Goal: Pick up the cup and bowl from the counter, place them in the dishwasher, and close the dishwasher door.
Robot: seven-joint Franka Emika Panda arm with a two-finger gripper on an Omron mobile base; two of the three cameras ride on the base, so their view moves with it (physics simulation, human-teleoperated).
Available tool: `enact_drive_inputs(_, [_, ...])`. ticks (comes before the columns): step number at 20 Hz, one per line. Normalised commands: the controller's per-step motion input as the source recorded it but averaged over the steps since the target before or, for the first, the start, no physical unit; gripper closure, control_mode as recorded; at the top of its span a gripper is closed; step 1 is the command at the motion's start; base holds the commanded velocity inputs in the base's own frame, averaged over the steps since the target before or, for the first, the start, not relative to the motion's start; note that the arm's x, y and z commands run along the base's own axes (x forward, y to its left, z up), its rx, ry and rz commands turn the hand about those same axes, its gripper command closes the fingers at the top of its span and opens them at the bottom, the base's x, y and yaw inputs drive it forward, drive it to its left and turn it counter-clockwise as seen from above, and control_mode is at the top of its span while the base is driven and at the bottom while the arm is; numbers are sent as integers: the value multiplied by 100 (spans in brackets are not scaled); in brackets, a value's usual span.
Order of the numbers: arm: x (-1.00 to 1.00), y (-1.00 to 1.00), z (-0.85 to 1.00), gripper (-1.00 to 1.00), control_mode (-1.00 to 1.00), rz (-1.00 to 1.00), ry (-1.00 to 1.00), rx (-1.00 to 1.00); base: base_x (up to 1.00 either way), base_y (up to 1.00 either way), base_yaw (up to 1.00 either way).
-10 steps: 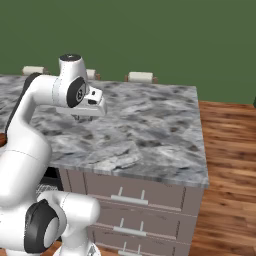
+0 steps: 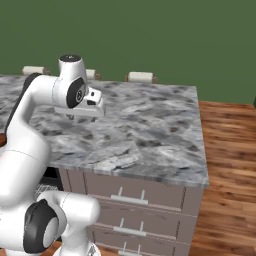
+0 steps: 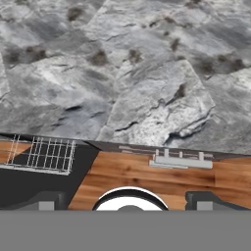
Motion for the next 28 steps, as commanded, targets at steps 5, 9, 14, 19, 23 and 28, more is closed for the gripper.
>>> enact_drive_inputs(5, [3,20,-11,-100,-100,0,0,0,0,0,0])
enact_drive_inputs(9, [10,20,-15,-100,-100,0,0,0,0,0,0])
enact_drive_inputs(14, [11,21,-17,-100,-100,0,0,0,0,0,0])
enact_drive_inputs(19, [12,19,-16,-100,-100,0,0,1,0,0,0])
enact_drive_inputs(23, [9,22,-17,-100,-100,0,0,0,0,0,0])
enact_drive_inputs(28, [7,23,-12,-100,-100,0,0,0,0,0,0])
